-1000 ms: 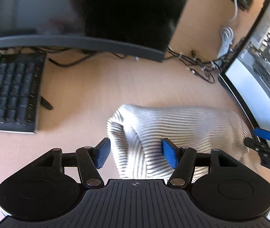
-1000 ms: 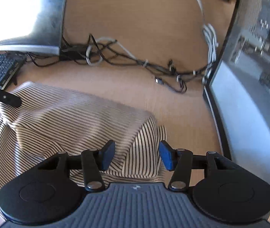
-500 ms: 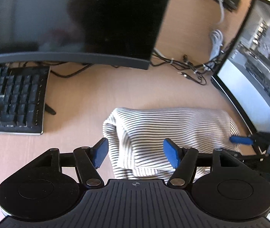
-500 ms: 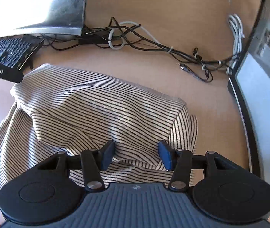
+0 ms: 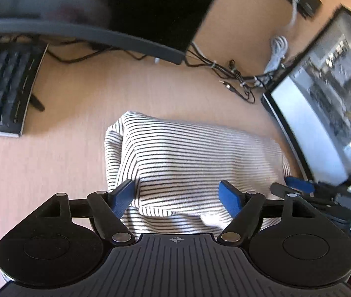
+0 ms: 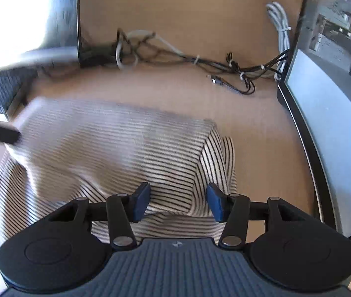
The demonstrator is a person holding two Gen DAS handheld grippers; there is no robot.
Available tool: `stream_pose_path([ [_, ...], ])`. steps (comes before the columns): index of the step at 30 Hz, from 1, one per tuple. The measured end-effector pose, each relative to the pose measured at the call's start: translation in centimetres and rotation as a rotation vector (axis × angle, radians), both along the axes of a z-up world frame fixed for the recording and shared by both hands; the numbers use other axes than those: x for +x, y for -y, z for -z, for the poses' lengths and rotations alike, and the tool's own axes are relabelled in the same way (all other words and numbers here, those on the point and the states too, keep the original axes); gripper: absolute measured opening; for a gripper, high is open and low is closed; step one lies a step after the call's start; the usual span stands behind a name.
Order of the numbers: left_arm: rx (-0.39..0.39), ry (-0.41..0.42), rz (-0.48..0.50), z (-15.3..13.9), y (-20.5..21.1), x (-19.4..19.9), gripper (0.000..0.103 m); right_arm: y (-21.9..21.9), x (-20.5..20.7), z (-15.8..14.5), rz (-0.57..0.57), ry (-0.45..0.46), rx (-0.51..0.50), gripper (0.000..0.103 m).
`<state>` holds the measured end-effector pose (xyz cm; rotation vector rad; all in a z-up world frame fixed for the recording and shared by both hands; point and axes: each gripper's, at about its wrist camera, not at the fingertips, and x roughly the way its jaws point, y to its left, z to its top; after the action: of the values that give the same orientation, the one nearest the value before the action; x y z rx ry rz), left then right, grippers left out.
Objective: Fold clothes
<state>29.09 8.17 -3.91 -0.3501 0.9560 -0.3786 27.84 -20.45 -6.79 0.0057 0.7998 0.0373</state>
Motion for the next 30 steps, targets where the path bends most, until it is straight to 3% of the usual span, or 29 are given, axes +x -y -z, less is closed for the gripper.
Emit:
stream_pose_path([
  [2, -0.041, -0.035, -0.026, 0.2, -0.4, 0.7, 0.084, 1.1, 0.0, -0.7, 0.041, 0.023, 0.075, 0.054],
  [4, -0.032, -0.053, -0.052, 0.5, -0.3, 1.2, 0.084, 2.0, 0.6, -0.6, 0.118, 0.029, 0.087, 0.055],
  [7, 0.038, -0.028, -0.122, 0.2, 0.0, 0.9, 0.087, 2.8, 1.8, 0.4, 0.181, 0.004, 0.115, 0.058],
  [10, 0.09, -0.028, -0.124, 0.3, 0.4, 1.0, 0.086, 3.0, 1.9, 1.2, 0.14, -0.016, 0.169, 0.066],
  [11, 0.075, -0.038, -0.106, 0.7, 0.6, 1.3, 0.083, 2.9, 2.0, 1.4, 0.118, -0.019, 0.17, 0.068],
  [12, 0.059, -0.049, -0.087, 1.0, 0.7, 1.6, 0.076, 2.8, 2.3, 1.7, 0.101, -0.022, 0.159, 0.065],
  [13, 0.063, -0.041, -0.069, 1.1, 1.2, 1.9, 0.062, 2.6, 2.6, 1.9, 0.085, -0.023, 0.146, 0.059],
  [14, 0.067, -0.034, -0.051, 1.2, 1.7, 2.3, 0.052, 2.2, 2.8, 1.9, 0.071, -0.018, 0.126, 0.045],
  [15, 0.074, -0.021, -0.038, 1.2, 2.1, 2.7, 0.048, 1.7, 3.0, 1.6, 0.049, -0.007, 0.095, 0.035],
  [17, 0.101, 0.016, -0.016, 0.8, 2.7, 3.7, 0.039, 1.0, 3.5, 0.8, 0.009, 0.024, 0.032, 0.024],
  [21, 0.049, 0.05, -0.028, -1.8, 2.2, 3.9, 0.036, 1.7, 4.3, -2.2, -0.027, 0.071, 0.073, 0.021],
  [25, 0.021, 0.069, -0.003, -4.1, 1.4, 0.8, 0.037, 2.2, 1.9, -4.7, -0.069, 0.095, 0.107, 0.02],
  [30, 0.013, -0.007, 0.039, -2.9, 1.0, -3.0, 0.038, 2.9, -1.6, -4.1, -0.084, 0.038, 0.141, 0.02],
])
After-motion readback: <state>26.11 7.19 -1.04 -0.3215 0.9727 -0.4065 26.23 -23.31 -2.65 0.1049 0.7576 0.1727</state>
